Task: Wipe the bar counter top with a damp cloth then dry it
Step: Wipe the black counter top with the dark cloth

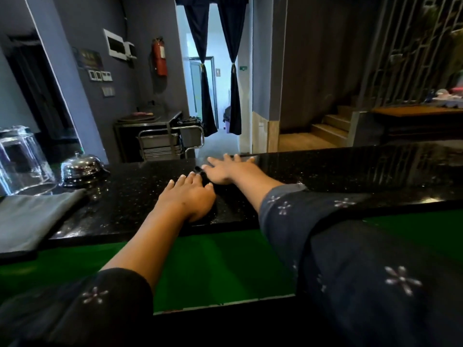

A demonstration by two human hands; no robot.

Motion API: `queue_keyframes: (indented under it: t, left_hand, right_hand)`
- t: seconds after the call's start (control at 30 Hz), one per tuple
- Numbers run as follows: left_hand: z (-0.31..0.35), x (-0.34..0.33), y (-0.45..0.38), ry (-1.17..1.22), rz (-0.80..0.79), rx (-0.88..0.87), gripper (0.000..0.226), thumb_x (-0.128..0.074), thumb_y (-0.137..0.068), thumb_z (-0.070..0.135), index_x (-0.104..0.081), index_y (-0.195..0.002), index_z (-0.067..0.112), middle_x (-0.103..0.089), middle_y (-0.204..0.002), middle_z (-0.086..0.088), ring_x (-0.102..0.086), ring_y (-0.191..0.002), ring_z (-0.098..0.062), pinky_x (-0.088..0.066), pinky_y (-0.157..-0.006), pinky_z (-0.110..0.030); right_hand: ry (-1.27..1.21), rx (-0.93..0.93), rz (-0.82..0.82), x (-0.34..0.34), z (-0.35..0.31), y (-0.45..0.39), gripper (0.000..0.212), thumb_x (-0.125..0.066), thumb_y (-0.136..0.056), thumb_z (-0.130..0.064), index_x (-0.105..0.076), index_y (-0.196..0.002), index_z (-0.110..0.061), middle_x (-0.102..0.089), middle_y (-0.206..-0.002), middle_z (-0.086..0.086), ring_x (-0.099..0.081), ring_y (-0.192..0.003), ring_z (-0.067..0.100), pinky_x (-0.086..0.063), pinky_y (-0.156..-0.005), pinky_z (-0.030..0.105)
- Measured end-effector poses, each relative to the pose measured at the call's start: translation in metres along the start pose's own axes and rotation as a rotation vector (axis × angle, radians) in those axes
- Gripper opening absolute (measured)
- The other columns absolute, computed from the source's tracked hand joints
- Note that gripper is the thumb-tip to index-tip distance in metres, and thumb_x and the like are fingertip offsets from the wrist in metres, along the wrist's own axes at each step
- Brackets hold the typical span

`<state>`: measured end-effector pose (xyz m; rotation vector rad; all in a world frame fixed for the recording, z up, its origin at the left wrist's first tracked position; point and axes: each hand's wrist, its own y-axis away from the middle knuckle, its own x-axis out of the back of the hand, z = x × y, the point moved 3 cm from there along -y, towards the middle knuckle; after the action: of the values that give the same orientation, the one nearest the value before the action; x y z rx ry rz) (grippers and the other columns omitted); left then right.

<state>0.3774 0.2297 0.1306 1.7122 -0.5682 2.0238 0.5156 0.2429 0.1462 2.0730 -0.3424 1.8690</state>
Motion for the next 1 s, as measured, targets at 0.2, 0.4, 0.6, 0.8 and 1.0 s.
queue_keyframes:
  t: [0.2, 0.4, 0.6, 0.8, 1.0]
  left_hand:
    - [-0.004, 0.002, 0.003, 0.011, -0.002, -0.019, 0.059, -0.016, -0.101, 0.043, -0.01, -0.154, 0.017, -0.004, -0.162, -0.003, -0.004, -0.148, -0.02, -0.001, -0.118, -0.04]
    - [-0.005, -0.001, -0.001, 0.018, 0.001, -0.017, 0.059, -0.015, -0.101, 0.044, -0.008, -0.154, 0.019, -0.002, -0.162, -0.001, -0.002, -0.148, -0.02, 0.0, -0.118, -0.04]
    - [-0.002, 0.0, -0.001, 0.013, -0.004, -0.002, 0.06, -0.015, -0.1, 0.044, -0.008, -0.154, 0.019, -0.002, -0.162, -0.001, -0.001, -0.148, -0.02, 0.0, -0.119, -0.041]
    - [-0.004, 0.003, 0.003, 0.021, -0.019, -0.014, 0.06, -0.016, -0.101, 0.044, -0.009, -0.154, 0.017, -0.003, -0.162, -0.002, -0.002, -0.148, -0.021, 0.0, -0.118, -0.042]
    - [-0.003, 0.001, 0.003, 0.029, -0.012, -0.007, 0.06, -0.016, -0.1, 0.044, -0.009, -0.154, 0.017, -0.002, -0.162, -0.002, -0.001, -0.148, -0.022, 0.0, -0.119, -0.043]
  right_hand:
    - [-0.014, 0.062, -0.012, 0.006, 0.042, -0.015, 0.072, -0.014, -0.088, -0.08, -0.011, -0.152, -0.048, -0.002, -0.166, -0.001, -0.002, -0.151, 0.032, 0.004, -0.111, 0.071]
    - [-0.045, -0.284, 0.011, 0.016, 0.143, -0.005, 0.072, -0.011, -0.088, -0.079, -0.009, -0.153, -0.048, 0.002, -0.165, 0.001, 0.002, -0.151, 0.032, 0.005, -0.112, 0.069]
    - [-0.036, -0.066, 0.035, 0.001, 0.072, 0.036, 0.072, -0.008, -0.087, -0.079, -0.006, -0.152, -0.049, 0.004, -0.165, 0.003, 0.004, -0.15, 0.036, 0.008, -0.107, 0.074]
    - [-0.022, 0.093, 0.019, -0.012, 0.062, 0.111, 0.064, -0.014, -0.09, -0.077, -0.006, -0.15, -0.055, 0.002, -0.165, -0.007, 0.001, -0.151, 0.025, 0.006, -0.113, 0.065]
    - [-0.045, -0.253, 0.012, 0.002, 0.173, 0.121, 0.069, -0.012, -0.087, -0.08, -0.006, -0.15, -0.054, 0.002, -0.165, -0.006, 0.001, -0.151, 0.029, 0.007, -0.112, 0.068]
